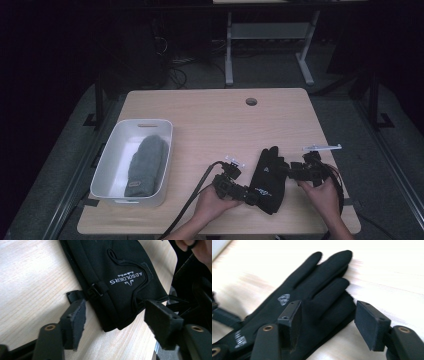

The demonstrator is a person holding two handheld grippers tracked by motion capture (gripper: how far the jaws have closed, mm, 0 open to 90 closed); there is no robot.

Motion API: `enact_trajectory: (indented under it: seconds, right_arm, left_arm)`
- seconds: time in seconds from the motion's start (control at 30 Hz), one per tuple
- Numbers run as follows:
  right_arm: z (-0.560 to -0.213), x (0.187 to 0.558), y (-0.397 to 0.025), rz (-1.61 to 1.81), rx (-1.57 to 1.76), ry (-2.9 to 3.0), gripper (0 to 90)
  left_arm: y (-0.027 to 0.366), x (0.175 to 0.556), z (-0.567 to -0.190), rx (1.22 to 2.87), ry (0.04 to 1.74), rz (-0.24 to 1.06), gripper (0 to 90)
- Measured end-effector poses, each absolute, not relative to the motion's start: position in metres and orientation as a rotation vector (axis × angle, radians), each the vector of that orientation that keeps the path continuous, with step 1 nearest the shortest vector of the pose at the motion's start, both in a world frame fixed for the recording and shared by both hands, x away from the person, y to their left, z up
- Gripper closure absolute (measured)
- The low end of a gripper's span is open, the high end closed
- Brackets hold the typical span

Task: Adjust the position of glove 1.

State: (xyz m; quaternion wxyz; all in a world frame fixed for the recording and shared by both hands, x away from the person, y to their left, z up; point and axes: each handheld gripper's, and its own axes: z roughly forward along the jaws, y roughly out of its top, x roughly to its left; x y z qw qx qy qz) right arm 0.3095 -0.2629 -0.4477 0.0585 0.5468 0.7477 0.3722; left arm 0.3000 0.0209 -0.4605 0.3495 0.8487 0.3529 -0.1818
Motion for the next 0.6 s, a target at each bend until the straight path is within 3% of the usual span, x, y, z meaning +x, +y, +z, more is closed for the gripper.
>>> enact_trajectory:
  seconds: [0.27,0.6]
  right_arm:
    - [-0.461,0.321,-0.261,1.069,1.701,2.257,39.5]
    - [-0.468,0.314,-0.258,1.125,1.693,2.240,56.9]
  left_arm:
    - [0.016,0.302,-0.463,2.177,0.938,-0.478,45.1]
    - [0.011,0.307,-0.468,2.168,0.950,-0.512,68.0]
